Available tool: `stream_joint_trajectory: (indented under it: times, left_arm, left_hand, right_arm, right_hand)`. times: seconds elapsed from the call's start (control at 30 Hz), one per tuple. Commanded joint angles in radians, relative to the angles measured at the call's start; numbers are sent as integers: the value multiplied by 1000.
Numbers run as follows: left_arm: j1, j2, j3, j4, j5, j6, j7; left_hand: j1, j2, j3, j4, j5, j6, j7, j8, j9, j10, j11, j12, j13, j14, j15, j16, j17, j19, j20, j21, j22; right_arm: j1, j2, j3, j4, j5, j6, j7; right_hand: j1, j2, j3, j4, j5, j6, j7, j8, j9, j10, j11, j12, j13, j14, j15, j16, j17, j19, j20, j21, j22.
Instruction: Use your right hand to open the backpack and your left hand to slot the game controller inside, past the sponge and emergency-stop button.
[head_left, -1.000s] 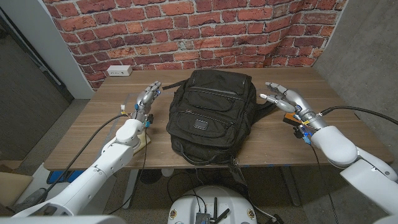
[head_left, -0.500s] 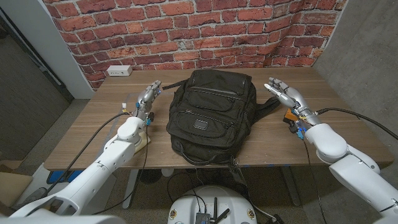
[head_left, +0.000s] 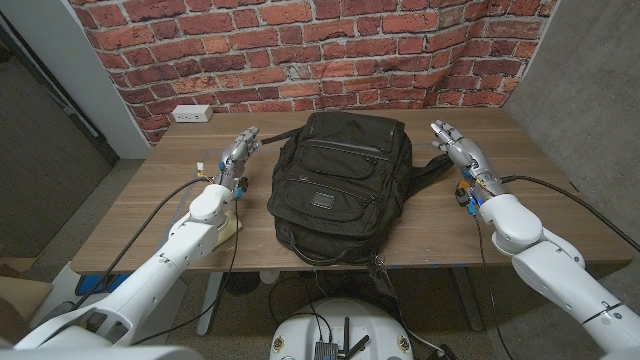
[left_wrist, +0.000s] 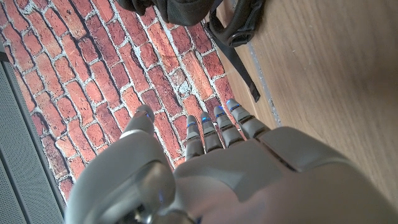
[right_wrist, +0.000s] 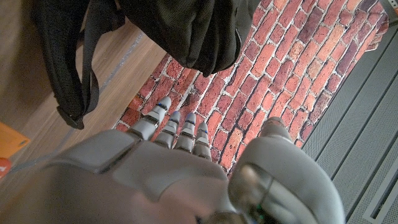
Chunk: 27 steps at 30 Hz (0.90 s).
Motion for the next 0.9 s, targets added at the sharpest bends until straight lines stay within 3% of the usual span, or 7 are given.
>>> stream_joint_trajectory:
  times: [0.03, 0.37, 0.53, 0.63, 0.9]
  left_arm:
    - [-20, -6, -1, 52, -10, -41, -39]
    - [-32, -24, -2, 130, -25, -97, -80]
    - [-28, -16, -1, 130, -26, -92, -85]
    - [-28, -13, 0, 135, -32, -91, -97]
    - [-27, -28, -2, 156, -50, -111, -116]
  left_hand:
    - [-13, 1, 0, 7, 5, -9, 6, 0, -1, -6, 0, 0, 3, -8, -30, 3, 2, -4, -56, 4, 2]
    - [-51, 13, 0, 24, 8, -48, 22, -5, -2, -27, 9, -1, 2, -24, -24, 4, 3, -20, -61, 2, 2]
    - [-79, 19, 3, 36, 11, -84, 29, -8, -3, -57, 18, -4, 1, -54, -14, 0, 3, -42, -70, 0, 1]
    - [-90, 19, 6, 38, 12, -96, 32, -5, -4, -72, -3, -5, 0, -61, -12, 1, 2, -58, -76, -3, 1]
    - [-113, 19, 17, 38, 14, -133, 38, -5, -5, -116, 6, -6, -1, -110, -2, -3, 1, -119, -82, -7, 1]
  right_arm:
    - [69, 21, -63, 83, 74, 47, -33]
    - [116, 74, -122, 177, 114, 126, -36]
    - [149, 110, -148, 235, 142, 169, -28]
    - [169, 128, -159, 273, 169, 197, -9]
    - [203, 151, -182, 332, 220, 234, 24]
  right_hand:
    - [-15, 4, -1, 8, 6, -6, 2, -1, 0, -6, 4, -1, -1, -13, -1, -2, 3, -6, -1, -2, 0]
    - [-49, 22, -6, 26, 11, -14, 0, 2, 0, -15, -1, 0, -2, -18, -10, 0, 2, -16, -4, -1, 0]
    - [-77, 31, -11, 39, 15, -30, 9, 1, -1, -21, -6, 0, -3, -24, -16, 1, 1, -37, -14, -4, 0]
    - [-87, 33, -14, 44, 16, -32, 3, 2, -1, -24, -6, 0, -4, -30, -16, -1, 0, -50, -16, -7, 0]
    - [-112, 33, -21, 53, 19, -40, 4, 3, -2, -30, -3, 0, -5, -52, -12, -7, -4, -80, -17, -9, 0]
